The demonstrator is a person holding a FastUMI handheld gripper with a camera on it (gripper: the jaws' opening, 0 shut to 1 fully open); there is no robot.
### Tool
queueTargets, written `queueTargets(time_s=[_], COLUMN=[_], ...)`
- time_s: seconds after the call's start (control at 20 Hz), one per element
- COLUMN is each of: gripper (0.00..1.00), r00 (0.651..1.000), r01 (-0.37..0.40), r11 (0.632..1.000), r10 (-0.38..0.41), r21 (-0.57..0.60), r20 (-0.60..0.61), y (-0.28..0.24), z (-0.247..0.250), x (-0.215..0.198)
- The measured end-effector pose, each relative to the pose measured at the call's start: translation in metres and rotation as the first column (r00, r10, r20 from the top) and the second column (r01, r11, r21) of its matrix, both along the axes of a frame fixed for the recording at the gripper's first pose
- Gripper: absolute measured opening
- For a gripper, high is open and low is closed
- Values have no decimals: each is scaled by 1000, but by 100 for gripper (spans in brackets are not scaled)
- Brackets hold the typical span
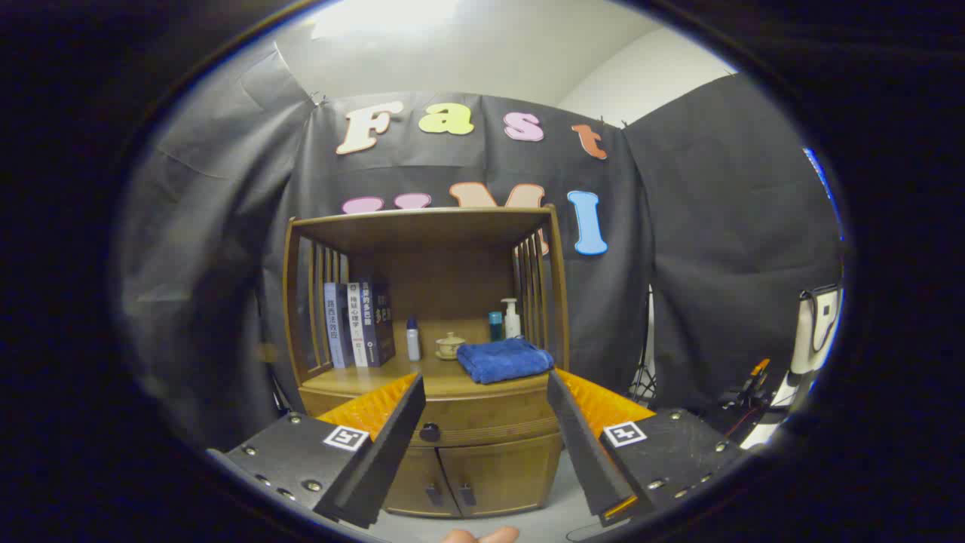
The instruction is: Pull open the drawer, take out the items inside it, and place them on the countertop above the cabinet.
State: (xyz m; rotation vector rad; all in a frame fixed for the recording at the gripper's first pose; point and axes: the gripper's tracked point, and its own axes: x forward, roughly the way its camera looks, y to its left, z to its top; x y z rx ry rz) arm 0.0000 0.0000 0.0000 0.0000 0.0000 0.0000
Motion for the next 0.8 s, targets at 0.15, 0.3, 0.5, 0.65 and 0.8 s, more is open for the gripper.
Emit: queueTargets(time_s=[0.15, 0.3, 0.5, 0.65, 0.8], gripper=[97, 97, 98, 97, 97], r00=[999, 998, 998, 998, 998], r01=[-32, -37, -50, -47, -48], r11=[999, 999, 998, 998, 998], r10=[32, 36, 49, 45, 46], r21=[-28, -36, -36, -39, -44], r20=[-19, -43, -48, -49, -49], y=[15, 20, 26, 24, 26], z=[-6, -11, -14, -15, -16], x=[-3, -1, -1, 0, 1])
